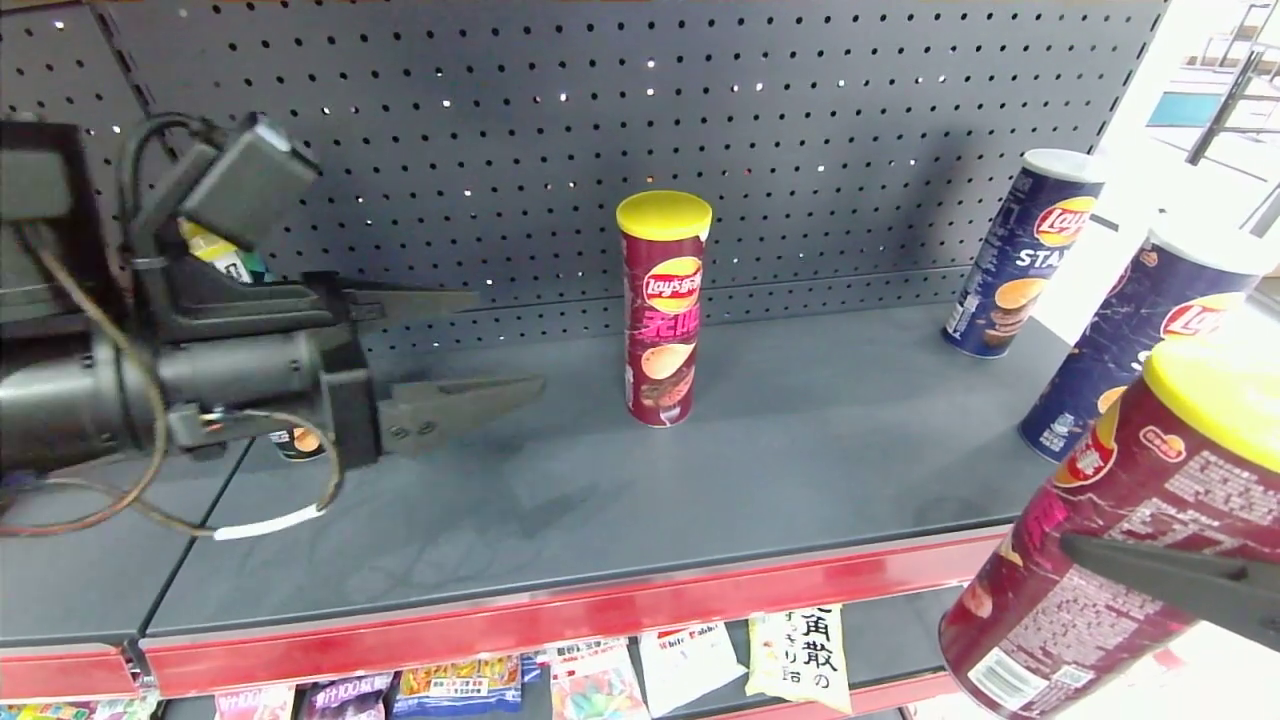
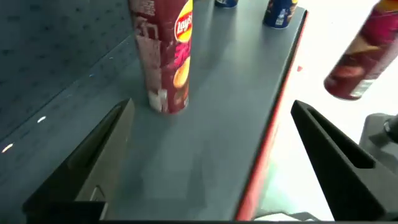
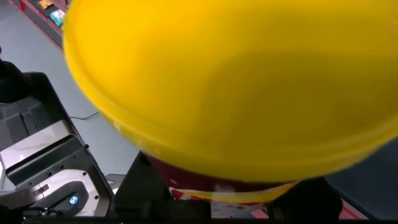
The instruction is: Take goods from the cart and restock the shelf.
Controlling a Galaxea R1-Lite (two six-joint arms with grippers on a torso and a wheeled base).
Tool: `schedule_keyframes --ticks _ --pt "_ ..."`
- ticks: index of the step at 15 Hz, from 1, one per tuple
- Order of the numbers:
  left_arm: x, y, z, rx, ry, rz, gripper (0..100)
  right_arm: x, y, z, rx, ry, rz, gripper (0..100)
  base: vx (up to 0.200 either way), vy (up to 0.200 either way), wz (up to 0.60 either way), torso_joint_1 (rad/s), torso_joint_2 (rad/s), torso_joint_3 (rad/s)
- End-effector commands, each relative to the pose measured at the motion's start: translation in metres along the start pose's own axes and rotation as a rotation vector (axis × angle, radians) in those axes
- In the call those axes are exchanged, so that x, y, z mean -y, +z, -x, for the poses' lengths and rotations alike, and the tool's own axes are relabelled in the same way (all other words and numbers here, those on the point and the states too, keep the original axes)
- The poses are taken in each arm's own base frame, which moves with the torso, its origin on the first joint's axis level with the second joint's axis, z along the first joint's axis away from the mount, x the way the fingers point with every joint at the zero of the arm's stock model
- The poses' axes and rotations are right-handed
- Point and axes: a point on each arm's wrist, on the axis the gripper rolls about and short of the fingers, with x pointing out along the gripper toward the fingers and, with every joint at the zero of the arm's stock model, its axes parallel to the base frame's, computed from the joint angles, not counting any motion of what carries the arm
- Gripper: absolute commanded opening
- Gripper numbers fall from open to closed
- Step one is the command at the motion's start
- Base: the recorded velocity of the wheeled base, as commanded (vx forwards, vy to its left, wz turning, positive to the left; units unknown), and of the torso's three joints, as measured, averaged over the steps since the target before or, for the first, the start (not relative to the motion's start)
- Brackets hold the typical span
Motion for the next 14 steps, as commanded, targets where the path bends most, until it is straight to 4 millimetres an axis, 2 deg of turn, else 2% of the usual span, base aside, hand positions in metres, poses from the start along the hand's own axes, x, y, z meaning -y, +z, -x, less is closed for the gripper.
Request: schedule_keyframes --ticks 1,2,3,4,6,14 --pt "-0.024 -0.017 -0.054 -0.052 -0.033 0.028 100 0.002 0.002 0.001 0.005 -0.012 0.000 0 0.000 0.000 0.00 0.000 0.00 0.000" --pt "-0.027 -0.015 -0.064 -0.039 -0.039 0.019 100 0.002 0.002 0.001 0.004 -0.017 -0.002 0 0.000 0.000 0.00 0.000 0.00 0.000" --pt "-0.027 -0.015 -0.064 -0.039 -0.039 0.019 100 0.002 0.002 0.001 0.004 -0.017 -0.002 0 0.000 0.000 0.00 0.000 0.00 0.000" --pt "-0.036 -0.011 -0.080 -0.021 -0.038 -0.006 100 0.002 0.002 0.002 0.007 -0.022 -0.002 0 0.000 0.000 0.00 0.000 0.00 0.000" --pt "-0.038 -0.010 -0.094 -0.020 -0.034 -0.014 100 0.002 0.001 0.003 0.009 -0.024 0.000 0 0.000 0.000 0.00 0.000 0.00 0.000" --pt "-0.052 -0.001 -0.130 0.018 -0.020 -0.041 100 0.003 0.001 0.004 0.008 -0.041 -0.006 0 0.000 0.000 0.00 0.000 0.00 0.000"
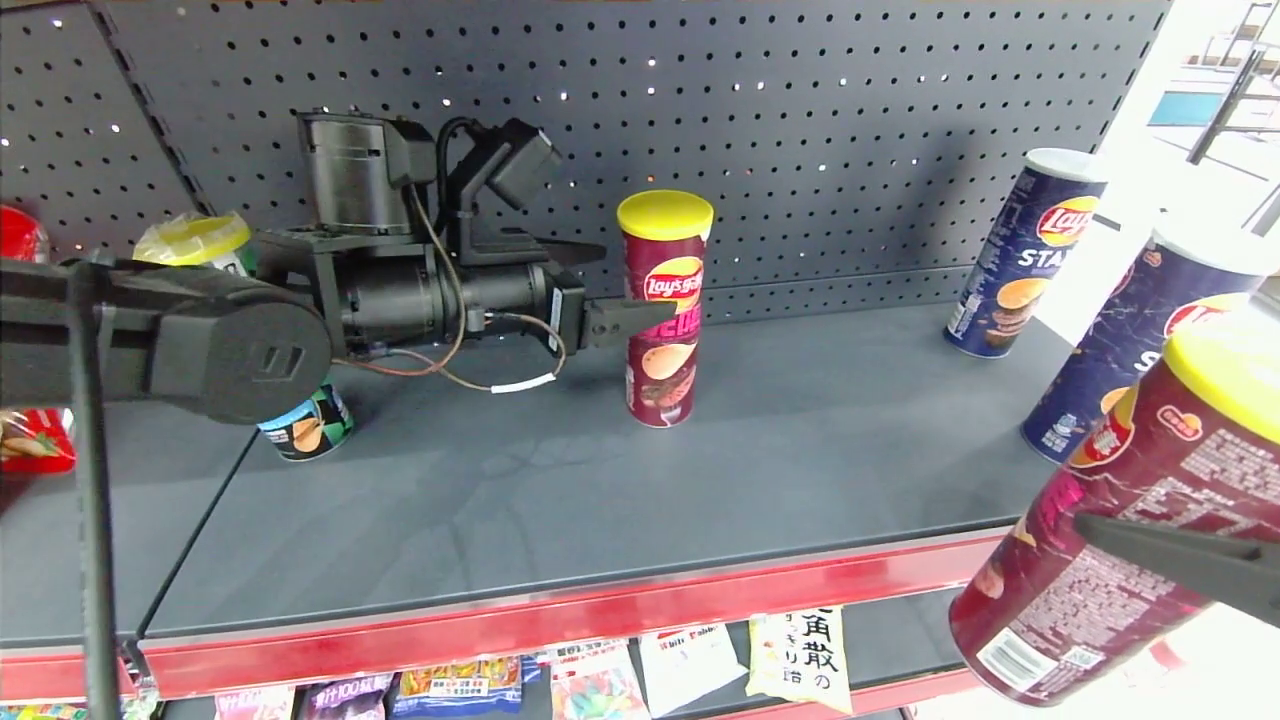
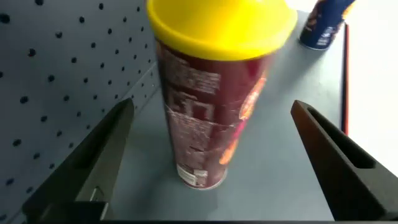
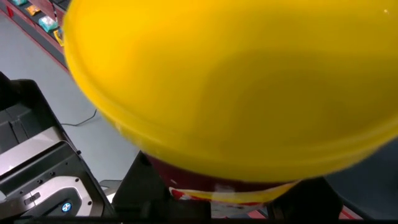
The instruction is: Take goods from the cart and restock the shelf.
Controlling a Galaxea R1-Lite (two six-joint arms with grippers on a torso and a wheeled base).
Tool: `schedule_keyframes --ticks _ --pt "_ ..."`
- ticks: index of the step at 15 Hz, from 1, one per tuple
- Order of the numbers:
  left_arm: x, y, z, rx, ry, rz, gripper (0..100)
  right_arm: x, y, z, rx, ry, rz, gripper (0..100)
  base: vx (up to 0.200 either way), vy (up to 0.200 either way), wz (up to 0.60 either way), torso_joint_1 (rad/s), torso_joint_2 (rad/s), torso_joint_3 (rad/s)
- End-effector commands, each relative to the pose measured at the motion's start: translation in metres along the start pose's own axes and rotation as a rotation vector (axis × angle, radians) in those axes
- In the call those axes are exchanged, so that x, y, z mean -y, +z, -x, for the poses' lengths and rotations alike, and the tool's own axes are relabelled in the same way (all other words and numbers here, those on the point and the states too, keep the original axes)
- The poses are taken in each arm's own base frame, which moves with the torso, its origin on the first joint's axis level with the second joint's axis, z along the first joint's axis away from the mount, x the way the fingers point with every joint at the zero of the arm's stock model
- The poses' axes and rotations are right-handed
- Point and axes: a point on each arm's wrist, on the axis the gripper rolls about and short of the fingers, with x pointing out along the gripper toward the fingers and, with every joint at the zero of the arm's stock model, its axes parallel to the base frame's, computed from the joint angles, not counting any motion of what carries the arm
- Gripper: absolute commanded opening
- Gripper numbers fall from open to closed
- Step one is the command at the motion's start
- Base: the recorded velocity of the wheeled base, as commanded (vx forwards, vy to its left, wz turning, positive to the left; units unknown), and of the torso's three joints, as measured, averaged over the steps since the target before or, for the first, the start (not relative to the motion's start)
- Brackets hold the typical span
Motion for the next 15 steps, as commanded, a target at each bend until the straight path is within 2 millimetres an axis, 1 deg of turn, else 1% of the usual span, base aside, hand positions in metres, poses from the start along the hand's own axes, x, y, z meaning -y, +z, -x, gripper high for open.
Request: schedule_keyframes --ticks 1,6,10,12,13,15 --pt "-0.003 -0.004 -0.013 -0.004 -0.002 0.001 100 0.000 -0.001 0.000 -0.004 0.001 -0.001 0 0.000 0.000 0.00 0.000 0.00 0.000" --pt "-0.003 -0.002 -0.034 0.010 -0.017 -0.010 100 0.000 0.000 0.000 -0.002 0.001 -0.001 0 0.000 0.000 0.00 0.000 0.00 0.000" --pt "-0.004 -0.008 -0.040 -0.001 -0.020 -0.004 100 0.000 0.000 0.000 -0.002 -0.001 -0.001 0 0.000 0.000 0.00 0.000 0.00 0.000" --pt "0.000 -0.011 -0.044 -0.007 -0.038 -0.002 100 0.000 0.000 -0.001 -0.004 0.000 -0.002 0 0.000 0.000 0.00 0.000 0.00 0.000" --pt "0.000 -0.014 -0.046 -0.011 -0.040 -0.002 0 0.001 0.000 -0.001 -0.005 0.000 -0.002 0 0.000 0.000 0.00 0.000 0.00 0.000" --pt "0.001 -0.015 -0.048 -0.013 -0.056 0.002 0 0.000 0.000 -0.001 -0.004 0.000 -0.002 0 0.000 0.000 0.00 0.000 0.00 0.000"
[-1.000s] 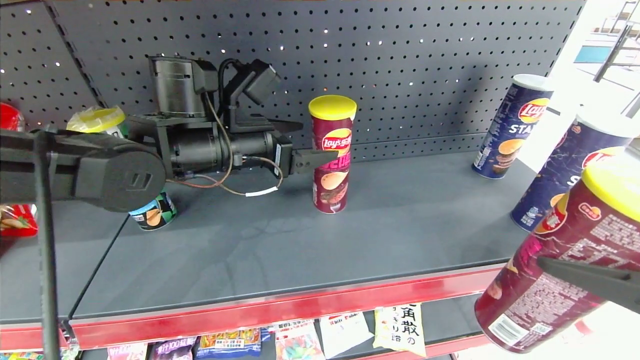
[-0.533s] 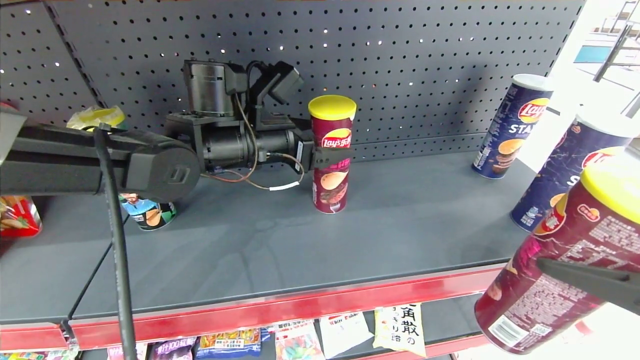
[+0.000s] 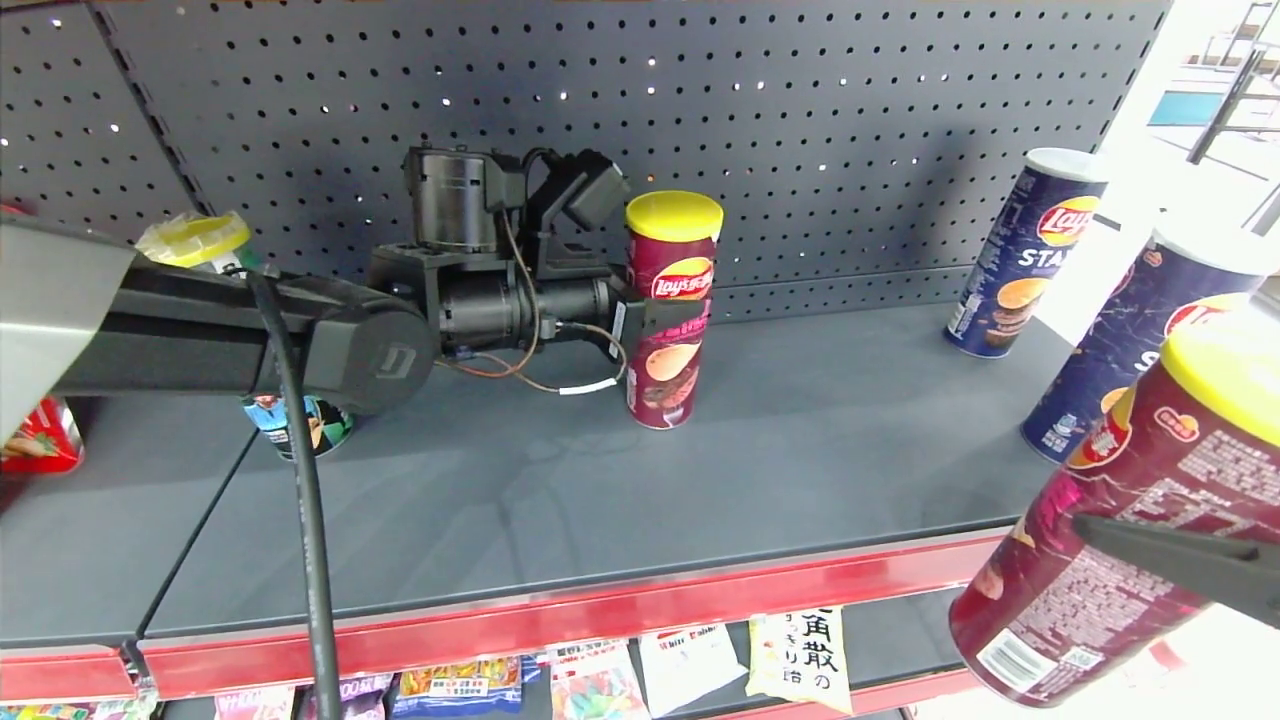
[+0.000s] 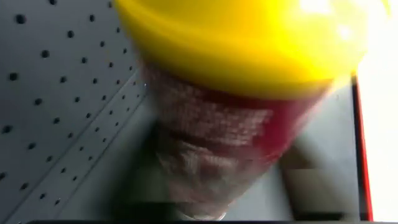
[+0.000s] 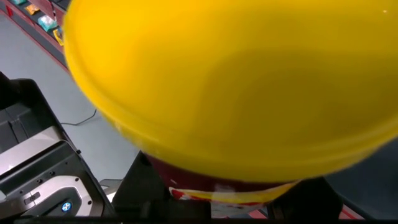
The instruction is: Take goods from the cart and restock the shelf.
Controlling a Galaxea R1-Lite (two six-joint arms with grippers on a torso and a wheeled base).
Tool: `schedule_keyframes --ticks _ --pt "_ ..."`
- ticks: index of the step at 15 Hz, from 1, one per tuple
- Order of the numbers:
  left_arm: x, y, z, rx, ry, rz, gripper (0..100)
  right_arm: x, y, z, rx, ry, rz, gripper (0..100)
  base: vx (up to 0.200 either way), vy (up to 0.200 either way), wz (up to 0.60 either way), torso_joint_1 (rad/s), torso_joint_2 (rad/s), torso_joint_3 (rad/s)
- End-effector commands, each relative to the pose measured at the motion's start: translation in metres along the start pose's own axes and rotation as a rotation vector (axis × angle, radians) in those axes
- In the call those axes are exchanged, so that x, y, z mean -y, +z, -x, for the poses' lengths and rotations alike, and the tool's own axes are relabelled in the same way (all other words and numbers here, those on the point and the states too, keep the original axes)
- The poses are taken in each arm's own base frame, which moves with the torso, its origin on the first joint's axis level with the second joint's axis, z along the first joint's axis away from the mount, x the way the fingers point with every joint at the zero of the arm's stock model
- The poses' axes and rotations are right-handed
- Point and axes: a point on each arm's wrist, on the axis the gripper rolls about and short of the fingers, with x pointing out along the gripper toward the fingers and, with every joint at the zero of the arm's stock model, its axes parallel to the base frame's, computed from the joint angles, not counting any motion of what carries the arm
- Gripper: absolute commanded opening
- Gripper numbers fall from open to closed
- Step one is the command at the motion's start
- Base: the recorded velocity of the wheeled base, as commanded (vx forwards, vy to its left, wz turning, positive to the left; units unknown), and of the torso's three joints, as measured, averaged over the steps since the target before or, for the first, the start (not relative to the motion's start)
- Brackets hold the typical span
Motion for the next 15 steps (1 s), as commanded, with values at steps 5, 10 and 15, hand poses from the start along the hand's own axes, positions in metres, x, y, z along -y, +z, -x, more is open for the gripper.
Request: schedule_keyframes --ticks 5,10,15 --pt "0.004 0.000 0.005 0.003 -0.053 0.006 0 0.000 0.000 -0.001 -0.004 -0.006 -0.001 0 0.000 0.000 0.00 0.000 0.00 0.000" --pt "0.023 0.009 0.037 0.011 -0.134 0.023 0 0.001 -0.001 -0.002 -0.008 -0.005 -0.003 0 0.000 0.000 0.00 0.000 0.00 0.000" --pt "0.060 -0.001 0.054 -0.033 -0.209 0.048 0 0.001 0.000 -0.003 -0.009 -0.002 -0.003 0 0.000 0.000 0.00 0.000 0.00 0.000"
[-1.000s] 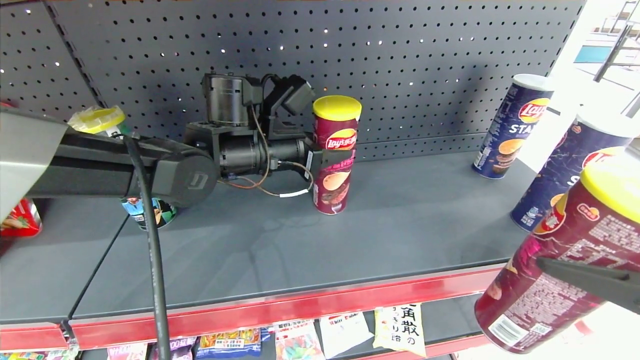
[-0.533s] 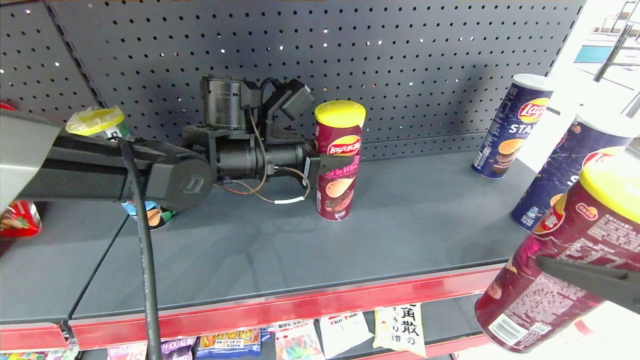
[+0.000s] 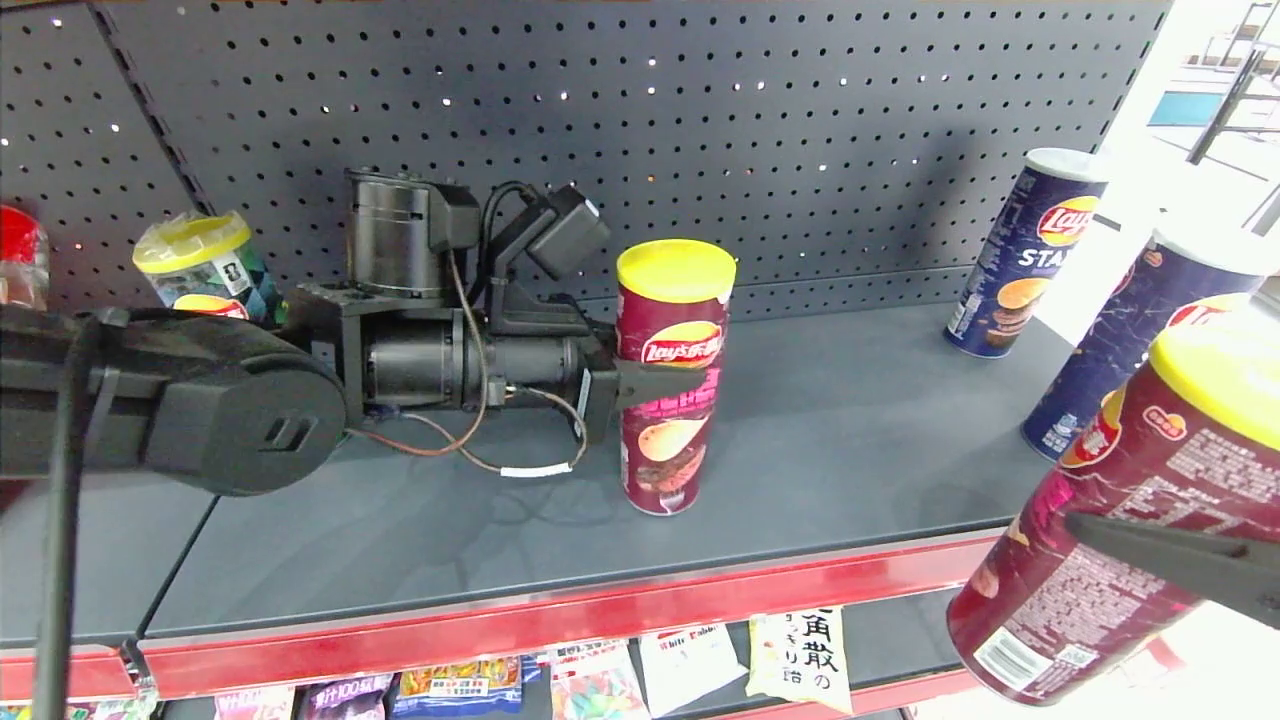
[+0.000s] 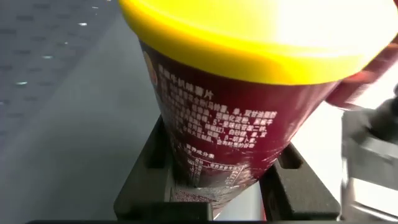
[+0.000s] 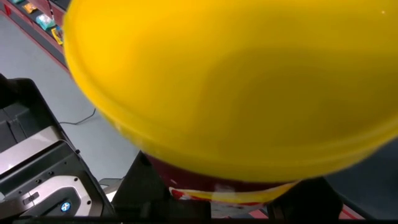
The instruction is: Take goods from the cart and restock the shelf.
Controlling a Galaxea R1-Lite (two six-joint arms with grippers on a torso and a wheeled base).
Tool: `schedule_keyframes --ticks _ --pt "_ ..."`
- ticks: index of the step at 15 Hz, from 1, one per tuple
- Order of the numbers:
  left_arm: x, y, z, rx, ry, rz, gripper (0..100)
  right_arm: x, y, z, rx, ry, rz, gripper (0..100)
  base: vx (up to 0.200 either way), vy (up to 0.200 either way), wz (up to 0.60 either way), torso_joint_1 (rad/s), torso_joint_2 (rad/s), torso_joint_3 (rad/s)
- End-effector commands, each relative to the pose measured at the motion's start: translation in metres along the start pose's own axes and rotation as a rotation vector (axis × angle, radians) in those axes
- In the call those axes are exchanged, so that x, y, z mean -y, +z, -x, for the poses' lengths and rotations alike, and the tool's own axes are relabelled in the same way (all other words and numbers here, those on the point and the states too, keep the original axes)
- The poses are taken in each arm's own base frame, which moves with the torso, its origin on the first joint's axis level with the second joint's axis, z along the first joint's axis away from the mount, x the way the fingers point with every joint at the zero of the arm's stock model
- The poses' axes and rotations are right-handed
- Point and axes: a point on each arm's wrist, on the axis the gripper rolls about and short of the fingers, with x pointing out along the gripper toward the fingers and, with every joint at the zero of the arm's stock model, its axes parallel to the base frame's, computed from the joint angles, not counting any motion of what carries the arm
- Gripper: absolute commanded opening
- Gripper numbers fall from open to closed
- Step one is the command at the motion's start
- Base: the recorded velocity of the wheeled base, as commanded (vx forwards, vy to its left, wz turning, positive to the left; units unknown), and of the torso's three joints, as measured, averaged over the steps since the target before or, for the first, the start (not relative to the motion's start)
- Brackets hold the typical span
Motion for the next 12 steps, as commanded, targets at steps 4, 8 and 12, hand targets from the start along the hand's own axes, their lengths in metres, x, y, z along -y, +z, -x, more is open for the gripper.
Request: schedule_keyframes --ticks 4,8,12 --pt "0.029 -0.006 0.011 -0.023 -0.040 0.003 0 0.000 0.000 -0.001 0.000 0.002 0.000 0 0.000 0.000 0.00 0.000 0.00 0.000" --pt "0.030 -0.008 0.014 -0.024 -0.038 0.005 0 0.000 -0.001 -0.001 -0.003 0.002 -0.001 0 0.000 0.000 0.00 0.000 0.00 0.000" --pt "0.036 -0.017 0.019 -0.050 -0.041 0.021 0 0.001 -0.001 -0.003 -0.010 0.004 -0.004 0 0.000 0.000 0.00 0.000 0.00 0.000"
